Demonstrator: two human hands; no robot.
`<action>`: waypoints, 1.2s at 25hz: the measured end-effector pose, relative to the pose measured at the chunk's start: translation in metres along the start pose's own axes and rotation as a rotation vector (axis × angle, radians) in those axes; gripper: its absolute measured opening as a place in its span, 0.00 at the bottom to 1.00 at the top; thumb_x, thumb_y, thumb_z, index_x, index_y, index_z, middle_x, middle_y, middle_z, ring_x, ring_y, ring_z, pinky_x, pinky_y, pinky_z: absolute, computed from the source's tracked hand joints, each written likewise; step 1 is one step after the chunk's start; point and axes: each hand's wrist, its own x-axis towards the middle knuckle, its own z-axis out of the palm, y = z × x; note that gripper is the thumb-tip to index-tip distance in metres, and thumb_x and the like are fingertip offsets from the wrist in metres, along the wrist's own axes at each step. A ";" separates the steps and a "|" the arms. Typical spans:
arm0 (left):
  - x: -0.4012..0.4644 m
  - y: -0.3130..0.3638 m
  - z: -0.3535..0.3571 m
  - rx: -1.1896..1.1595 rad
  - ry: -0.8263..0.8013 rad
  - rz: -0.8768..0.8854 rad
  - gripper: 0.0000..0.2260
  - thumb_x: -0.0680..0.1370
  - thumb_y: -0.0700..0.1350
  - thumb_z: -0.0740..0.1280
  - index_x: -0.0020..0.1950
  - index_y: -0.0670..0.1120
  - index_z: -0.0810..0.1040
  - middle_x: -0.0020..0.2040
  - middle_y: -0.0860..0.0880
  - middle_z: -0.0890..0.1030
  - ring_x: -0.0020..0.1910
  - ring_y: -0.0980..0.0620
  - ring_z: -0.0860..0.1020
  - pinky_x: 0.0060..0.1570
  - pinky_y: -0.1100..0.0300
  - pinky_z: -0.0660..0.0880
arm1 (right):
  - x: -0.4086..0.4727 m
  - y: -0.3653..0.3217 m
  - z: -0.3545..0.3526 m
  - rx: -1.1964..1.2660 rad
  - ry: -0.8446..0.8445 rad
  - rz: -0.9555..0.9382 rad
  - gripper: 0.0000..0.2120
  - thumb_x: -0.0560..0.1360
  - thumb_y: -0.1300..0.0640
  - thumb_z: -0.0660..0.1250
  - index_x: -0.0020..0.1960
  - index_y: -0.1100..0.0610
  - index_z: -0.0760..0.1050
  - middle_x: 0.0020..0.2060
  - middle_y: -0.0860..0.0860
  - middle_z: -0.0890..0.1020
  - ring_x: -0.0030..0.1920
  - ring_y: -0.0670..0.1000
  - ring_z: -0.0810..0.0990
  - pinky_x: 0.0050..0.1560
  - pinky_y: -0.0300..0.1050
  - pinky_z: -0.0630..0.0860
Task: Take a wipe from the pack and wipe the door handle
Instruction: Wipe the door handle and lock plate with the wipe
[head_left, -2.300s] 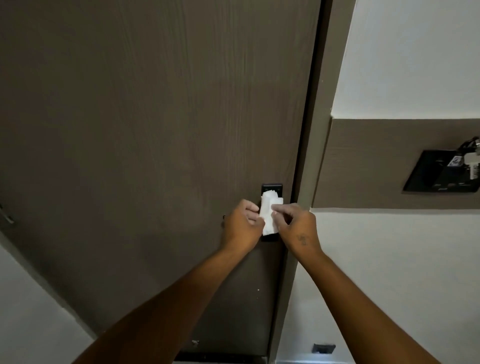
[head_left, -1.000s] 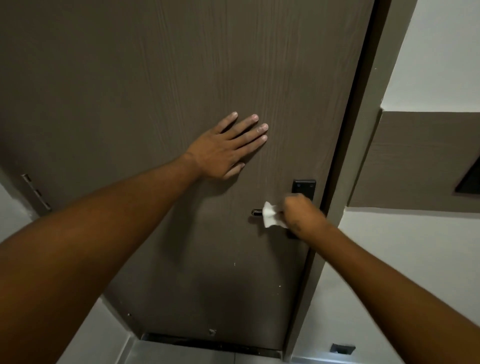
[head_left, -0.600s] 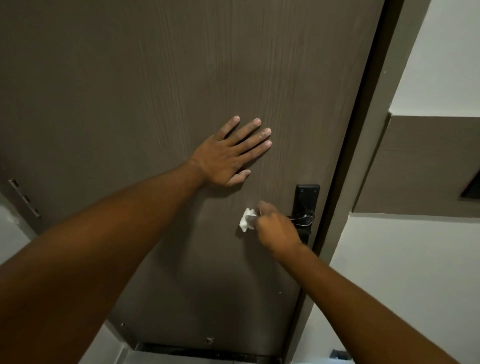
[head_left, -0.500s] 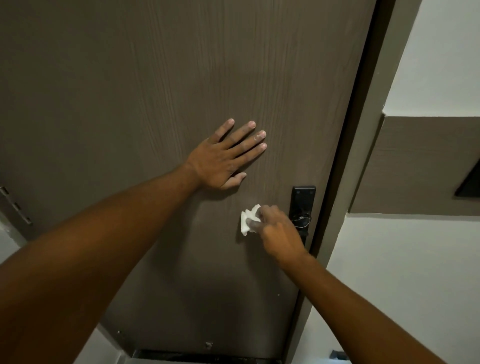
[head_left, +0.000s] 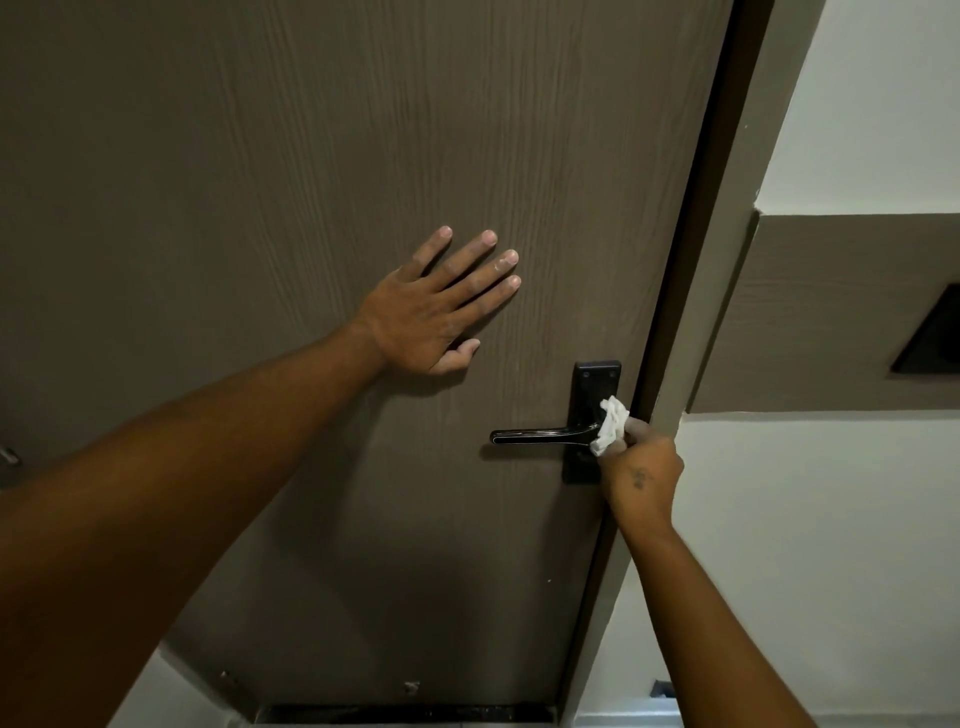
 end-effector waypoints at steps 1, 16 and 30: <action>0.000 0.001 0.000 -0.002 0.000 -0.001 0.37 0.78 0.62 0.56 0.83 0.45 0.54 0.83 0.41 0.55 0.82 0.39 0.52 0.78 0.38 0.44 | 0.001 0.003 0.002 0.049 -0.006 0.116 0.13 0.73 0.66 0.73 0.57 0.62 0.80 0.47 0.55 0.82 0.44 0.53 0.79 0.31 0.36 0.70; 0.001 0.004 0.000 -0.011 0.043 -0.005 0.37 0.78 0.60 0.57 0.83 0.44 0.55 0.82 0.41 0.58 0.81 0.38 0.54 0.78 0.36 0.49 | -0.073 -0.070 0.081 0.910 -0.254 0.771 0.11 0.74 0.77 0.59 0.52 0.69 0.77 0.38 0.60 0.82 0.26 0.48 0.77 0.24 0.35 0.77; 0.002 0.005 -0.004 -0.005 0.023 -0.003 0.36 0.78 0.59 0.56 0.82 0.44 0.56 0.82 0.39 0.60 0.81 0.37 0.55 0.78 0.37 0.46 | -0.039 -0.013 0.016 0.199 0.155 -0.152 0.07 0.73 0.62 0.73 0.51 0.57 0.83 0.47 0.52 0.81 0.47 0.51 0.81 0.38 0.26 0.71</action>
